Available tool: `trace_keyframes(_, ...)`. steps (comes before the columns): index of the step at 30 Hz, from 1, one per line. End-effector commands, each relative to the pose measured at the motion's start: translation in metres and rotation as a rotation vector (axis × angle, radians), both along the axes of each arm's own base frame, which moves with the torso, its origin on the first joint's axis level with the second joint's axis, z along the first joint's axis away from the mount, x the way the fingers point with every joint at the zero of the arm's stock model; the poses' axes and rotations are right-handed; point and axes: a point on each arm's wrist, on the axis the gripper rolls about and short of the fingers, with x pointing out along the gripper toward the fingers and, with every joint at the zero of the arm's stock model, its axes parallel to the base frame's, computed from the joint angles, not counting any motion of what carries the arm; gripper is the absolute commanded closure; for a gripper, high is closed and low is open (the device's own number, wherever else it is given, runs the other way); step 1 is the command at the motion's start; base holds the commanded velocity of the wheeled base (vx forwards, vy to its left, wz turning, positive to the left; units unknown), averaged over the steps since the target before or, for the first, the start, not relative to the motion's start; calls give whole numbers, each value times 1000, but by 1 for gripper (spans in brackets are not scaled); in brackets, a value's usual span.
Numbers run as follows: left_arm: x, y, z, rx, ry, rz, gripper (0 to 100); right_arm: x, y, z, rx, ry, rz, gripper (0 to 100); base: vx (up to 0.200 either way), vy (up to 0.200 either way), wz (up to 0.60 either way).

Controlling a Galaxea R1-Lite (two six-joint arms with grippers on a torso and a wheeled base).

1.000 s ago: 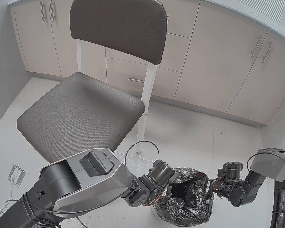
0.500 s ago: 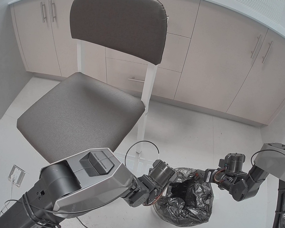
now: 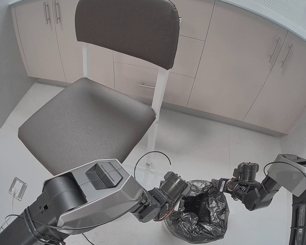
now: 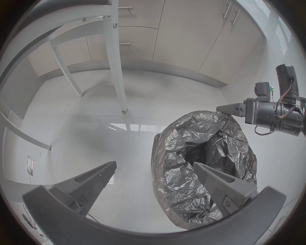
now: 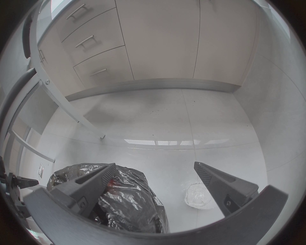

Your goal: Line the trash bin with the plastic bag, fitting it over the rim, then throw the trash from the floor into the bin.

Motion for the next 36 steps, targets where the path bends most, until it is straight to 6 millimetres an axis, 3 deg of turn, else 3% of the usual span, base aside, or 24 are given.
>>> trace_keyframes(1, 0, 0, 0, 0, -1, 0, 0, 7, -7, -9, -1, 16, -17, 0, 0, 0, 0)
trace_keyframes(6, -1, 0, 1, -1, -1, 0, 0, 8, -7, -7, 4, 12, -20, 0, 0, 0, 0)
trace_keyframes(10, -1, 1, 8, -12, -2, 8, 0, 6, -9, 13, 29, -24, -40, 0, 0, 0, 0)
trace_keyframes(12, 1, 4, 17, -27, -8, 20, 0, 2, -11, 23, 41, -31, -49, 0, 0, 0, 0)
trace_keyframes(15, -3, 29, 62, -84, -18, 83, 0, -15, -22, 57, 51, -64, -74, 0, 0, 0, 0)
trace_keyframes(20, -12, 99, 111, -93, -28, 199, 0, -37, -49, 80, 62, -83, -139, 0, 0, 0, 0)
trace_keyframes(23, -23, 150, 132, -100, -46, 280, 0, -44, -59, 88, 90, -98, -181, 0, 0, 0, 0)
trace_keyframes(24, -28, 164, 137, -100, -51, 300, 0, -46, -61, 89, 100, -105, -190, 0, 0, 0, 0)
trace_keyframes(25, -28, 164, 137, -100, -51, 300, 0, -46, -61, 89, 100, -105, -190, 0, 0, 0, 0)
trace_keyframes(26, -36, 184, 146, -106, -63, 336, 0, -45, -64, 90, 115, -127, -205, 0, 0, 0, 0)
trace_keyframes(27, -46, 208, 155, -108, -72, 382, 0, -41, -72, 92, 123, -161, -227, 0, 0, 0, 0)
trace_keyframes(29, -50, 219, 159, -109, -79, 404, 0, -38, -76, 93, 125, -175, -237, 0, 0, 0, 0)
trace_keyframes(30, -63, 250, 171, -117, -100, 473, 0, -21, -88, 92, 123, -205, -271, 0, 0, 0, 0)
trace_keyframes(31, -64, 252, 172, -119, -102, 476, 0, -20, -89, 91, 124, -209, -273, 0, 0, 0, 0)
trace_keyframes(32, -79, 276, 180, -142, -111, 527, 0, -4, -99, 83, 130, -217, -302, 0, 0, 0, 0)
trace_keyframes(35, -107, 304, 188, -205, -115, 554, 0, 18, -106, 69, 143, -198, -322, 0, 0, 0, 0)
trace_keyframes(36, -125, 316, 191, -247, -122, 552, 0, 31, -108, 61, 147, -184, -328, 0, 0, 0, 0)
